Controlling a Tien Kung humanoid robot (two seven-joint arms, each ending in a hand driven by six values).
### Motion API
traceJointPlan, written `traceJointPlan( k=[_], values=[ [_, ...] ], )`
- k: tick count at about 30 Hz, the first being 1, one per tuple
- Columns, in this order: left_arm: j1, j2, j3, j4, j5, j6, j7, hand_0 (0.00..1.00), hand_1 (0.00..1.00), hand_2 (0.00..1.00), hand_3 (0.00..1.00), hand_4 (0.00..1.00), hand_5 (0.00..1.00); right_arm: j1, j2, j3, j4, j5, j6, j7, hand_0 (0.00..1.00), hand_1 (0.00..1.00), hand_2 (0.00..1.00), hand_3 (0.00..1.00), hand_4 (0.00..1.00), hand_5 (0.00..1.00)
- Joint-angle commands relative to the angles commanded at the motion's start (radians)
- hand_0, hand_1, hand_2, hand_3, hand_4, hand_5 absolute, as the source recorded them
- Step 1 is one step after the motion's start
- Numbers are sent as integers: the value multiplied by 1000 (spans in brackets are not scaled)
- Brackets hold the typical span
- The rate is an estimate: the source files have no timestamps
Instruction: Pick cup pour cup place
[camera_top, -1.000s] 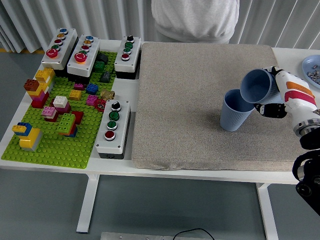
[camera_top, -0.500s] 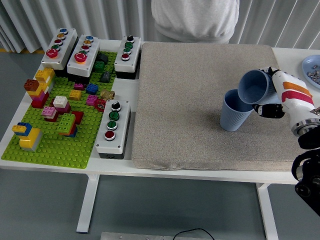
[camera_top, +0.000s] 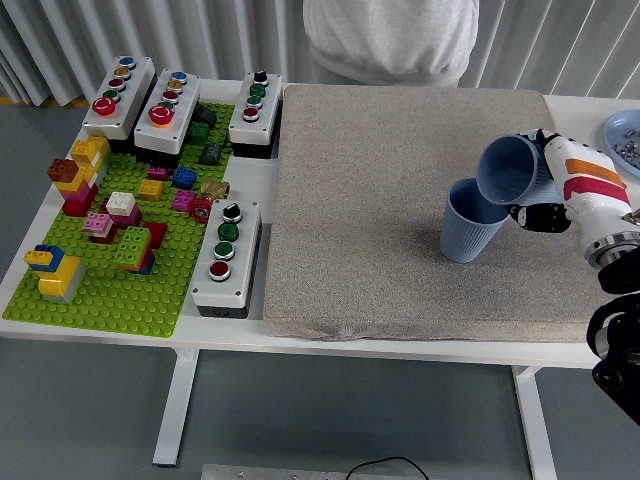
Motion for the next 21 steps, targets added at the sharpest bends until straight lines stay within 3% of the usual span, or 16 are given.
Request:
traceJointPlan(
  k=[21],
  values=[
    [-5,0,2,1,-4,0,-2,737,732,800,670,522,923,30,-24,-30,0,-9,14,0,792,672,571,680,727,167]
  ],
)
